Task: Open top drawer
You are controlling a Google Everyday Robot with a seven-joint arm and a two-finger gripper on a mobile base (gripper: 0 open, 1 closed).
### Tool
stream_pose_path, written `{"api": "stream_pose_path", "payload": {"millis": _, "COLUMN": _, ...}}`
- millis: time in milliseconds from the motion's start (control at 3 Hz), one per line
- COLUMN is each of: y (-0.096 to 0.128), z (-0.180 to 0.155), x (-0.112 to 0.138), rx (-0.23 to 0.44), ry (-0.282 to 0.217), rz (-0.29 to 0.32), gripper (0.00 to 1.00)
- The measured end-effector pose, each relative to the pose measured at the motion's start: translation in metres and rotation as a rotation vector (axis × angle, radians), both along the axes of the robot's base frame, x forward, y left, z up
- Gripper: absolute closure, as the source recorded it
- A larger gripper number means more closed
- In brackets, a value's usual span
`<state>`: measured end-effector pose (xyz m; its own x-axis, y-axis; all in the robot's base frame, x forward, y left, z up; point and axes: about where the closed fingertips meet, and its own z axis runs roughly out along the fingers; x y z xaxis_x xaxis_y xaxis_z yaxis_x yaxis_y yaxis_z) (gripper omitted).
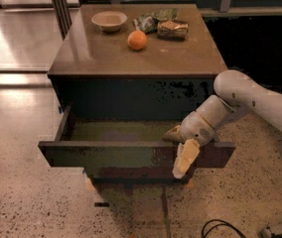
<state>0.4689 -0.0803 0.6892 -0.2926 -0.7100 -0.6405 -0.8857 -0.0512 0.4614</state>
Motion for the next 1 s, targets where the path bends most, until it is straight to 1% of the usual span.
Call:
{"api": "stream_pose_path", "payload": {"millis": 333, "y": -0.0055, "z": 0.0022, "x": -0.0242, "rx": -0.001, "ry": 0.05, "rz": 0.006, "gripper": 0.0}}
{"api": "stream_pose_path", "payload": {"millis": 667, "y": -0.0055, "z": 0.0022, "x": -0.0242, "rx": -0.001, "ry": 0.05, "rz": 0.006, "gripper": 0.0}}
{"api": "stream_pose_path", "payload": {"millis": 1000, "y": -0.0017, "z": -0.0002, "x": -0.0247, "rx": -0.015, "ry": 0.072, "rz": 0.023, "gripper": 0.0}}
